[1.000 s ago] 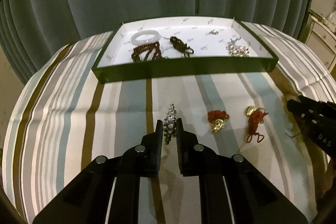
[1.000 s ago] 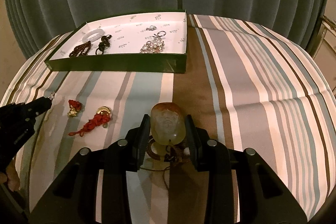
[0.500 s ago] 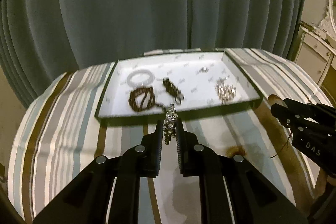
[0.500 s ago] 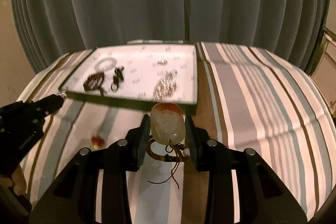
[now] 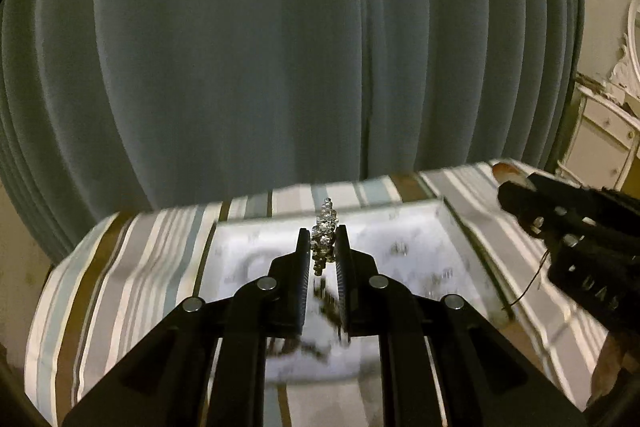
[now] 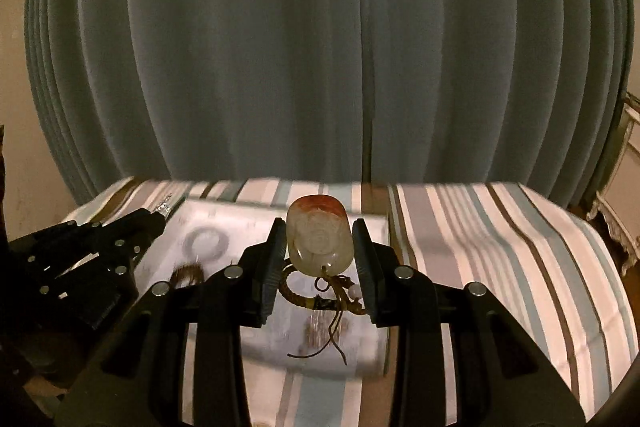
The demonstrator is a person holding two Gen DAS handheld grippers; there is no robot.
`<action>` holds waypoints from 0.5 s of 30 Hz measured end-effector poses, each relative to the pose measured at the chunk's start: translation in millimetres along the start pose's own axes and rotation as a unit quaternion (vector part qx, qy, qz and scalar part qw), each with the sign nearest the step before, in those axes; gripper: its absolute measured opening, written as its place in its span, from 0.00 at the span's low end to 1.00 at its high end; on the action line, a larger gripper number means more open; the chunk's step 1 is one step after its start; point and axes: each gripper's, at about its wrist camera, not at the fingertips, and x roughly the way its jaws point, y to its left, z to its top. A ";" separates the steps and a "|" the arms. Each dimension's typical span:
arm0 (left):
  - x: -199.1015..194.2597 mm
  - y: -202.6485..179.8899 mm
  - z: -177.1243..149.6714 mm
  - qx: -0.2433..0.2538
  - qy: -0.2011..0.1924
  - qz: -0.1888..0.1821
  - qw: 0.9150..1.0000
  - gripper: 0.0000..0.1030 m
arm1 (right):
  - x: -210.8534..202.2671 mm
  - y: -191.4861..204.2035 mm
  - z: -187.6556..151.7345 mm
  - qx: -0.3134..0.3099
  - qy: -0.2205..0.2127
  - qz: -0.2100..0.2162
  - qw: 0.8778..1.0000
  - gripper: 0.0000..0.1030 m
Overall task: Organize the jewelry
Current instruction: 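Release the brooch into the box with the left tool while the right tool releases the jade pendant there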
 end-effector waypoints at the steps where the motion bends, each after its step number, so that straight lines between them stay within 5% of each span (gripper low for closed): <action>1: 5.0 -0.1 4.5 0.000 -0.003 0.000 1.000 0.12 | 4.6 -1.4 2.8 0.002 0.001 0.000 1.000 0.32; 4: 32.4 -3.1 10.5 0.003 0.005 0.005 1.000 0.12 | 35.0 -9.4 6.3 0.012 0.016 0.001 1.000 0.32; 15: 139.2 -16.8 -30.3 0.006 0.132 0.011 0.991 0.12 | 145.9 -31.1 -40.1 0.024 0.134 -0.017 0.991 0.33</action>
